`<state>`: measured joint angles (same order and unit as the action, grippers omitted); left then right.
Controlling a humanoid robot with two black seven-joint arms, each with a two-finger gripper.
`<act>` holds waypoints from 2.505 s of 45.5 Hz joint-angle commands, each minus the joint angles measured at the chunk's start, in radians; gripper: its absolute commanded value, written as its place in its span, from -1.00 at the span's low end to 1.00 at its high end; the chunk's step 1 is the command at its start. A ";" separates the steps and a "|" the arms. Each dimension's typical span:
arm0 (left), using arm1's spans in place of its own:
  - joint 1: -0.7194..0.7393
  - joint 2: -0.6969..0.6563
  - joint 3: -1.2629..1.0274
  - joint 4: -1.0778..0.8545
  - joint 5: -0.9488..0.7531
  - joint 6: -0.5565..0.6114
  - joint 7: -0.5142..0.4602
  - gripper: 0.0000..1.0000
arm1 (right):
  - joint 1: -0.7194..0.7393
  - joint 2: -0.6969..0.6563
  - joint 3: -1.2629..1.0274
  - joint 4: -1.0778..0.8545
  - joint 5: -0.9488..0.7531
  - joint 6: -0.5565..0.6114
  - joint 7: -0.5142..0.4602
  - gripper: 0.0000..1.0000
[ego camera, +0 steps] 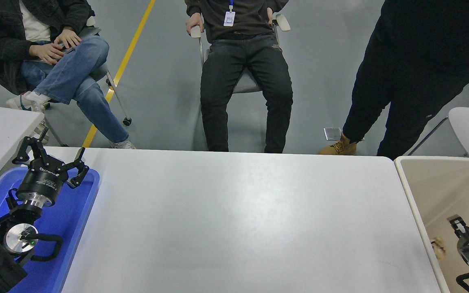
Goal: Clean the table surface
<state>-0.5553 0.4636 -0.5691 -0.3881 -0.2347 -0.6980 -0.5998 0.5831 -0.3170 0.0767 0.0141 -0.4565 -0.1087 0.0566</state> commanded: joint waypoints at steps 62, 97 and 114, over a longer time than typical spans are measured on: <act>0.000 0.000 0.000 0.000 0.000 0.000 0.000 1.00 | 0.222 -0.318 0.909 0.566 0.012 0.004 0.003 0.98; 0.000 0.000 0.000 0.000 0.000 0.000 0.000 1.00 | 0.000 -0.100 1.292 0.945 0.001 0.119 0.094 0.98; 0.000 0.000 0.000 0.000 0.000 0.000 0.000 1.00 | -0.118 0.012 1.290 0.937 -0.002 0.116 0.189 0.98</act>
<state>-0.5553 0.4633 -0.5692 -0.3881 -0.2347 -0.6980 -0.5998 0.5424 -0.3765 1.3598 0.9473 -0.4562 0.0035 0.1993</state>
